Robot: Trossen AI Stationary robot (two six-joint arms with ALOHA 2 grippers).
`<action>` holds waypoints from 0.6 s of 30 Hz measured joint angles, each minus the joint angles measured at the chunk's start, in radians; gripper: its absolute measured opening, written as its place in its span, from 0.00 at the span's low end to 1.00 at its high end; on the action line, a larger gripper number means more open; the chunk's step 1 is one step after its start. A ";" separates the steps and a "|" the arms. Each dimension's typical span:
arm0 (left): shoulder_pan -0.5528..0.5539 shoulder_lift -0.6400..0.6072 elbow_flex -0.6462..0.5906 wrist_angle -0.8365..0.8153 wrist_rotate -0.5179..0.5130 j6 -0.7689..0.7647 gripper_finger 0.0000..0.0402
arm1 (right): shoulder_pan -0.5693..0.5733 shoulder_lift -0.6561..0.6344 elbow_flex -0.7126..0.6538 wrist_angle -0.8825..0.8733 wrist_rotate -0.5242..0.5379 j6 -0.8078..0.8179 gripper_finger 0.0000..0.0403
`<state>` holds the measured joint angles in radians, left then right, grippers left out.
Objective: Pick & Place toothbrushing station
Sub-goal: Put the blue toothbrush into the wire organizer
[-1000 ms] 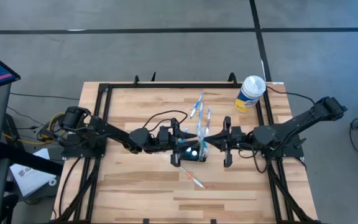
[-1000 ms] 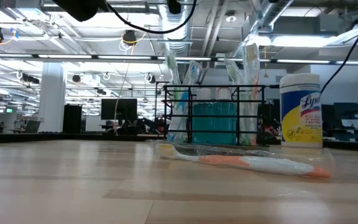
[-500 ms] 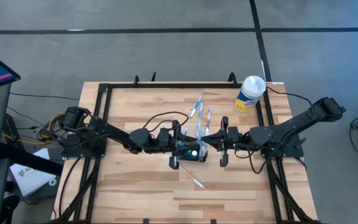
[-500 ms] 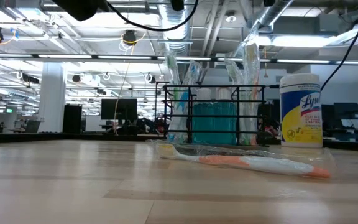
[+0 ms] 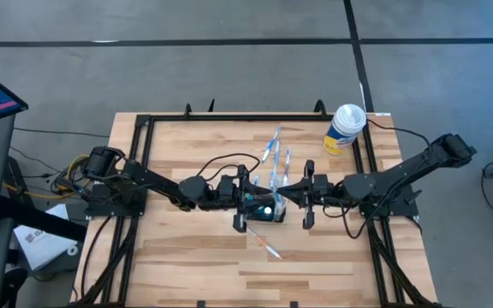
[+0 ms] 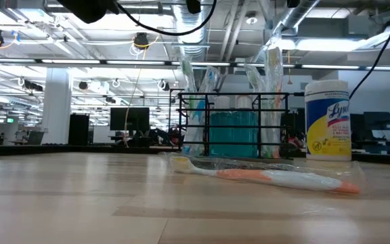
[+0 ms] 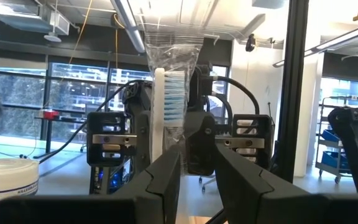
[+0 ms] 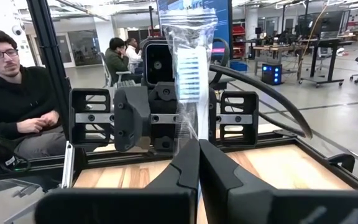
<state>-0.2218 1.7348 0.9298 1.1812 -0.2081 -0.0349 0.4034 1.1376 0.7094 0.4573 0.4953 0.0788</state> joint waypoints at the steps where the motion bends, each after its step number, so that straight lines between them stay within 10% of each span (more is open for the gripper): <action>1: 0.000 0.000 0.000 0.000 0.000 0.000 0.23 | 0.000 0.007 0.000 0.007 0.000 0.000 0.00; 18: -0.002 0.000 0.000 -0.062 0.003 -0.004 0.23 | -0.011 0.053 -0.001 0.044 0.000 -0.008 0.00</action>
<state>-0.2234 1.7348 0.9295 1.1189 -0.2054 -0.0391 0.3920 1.1903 0.7086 0.5012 0.4950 0.0710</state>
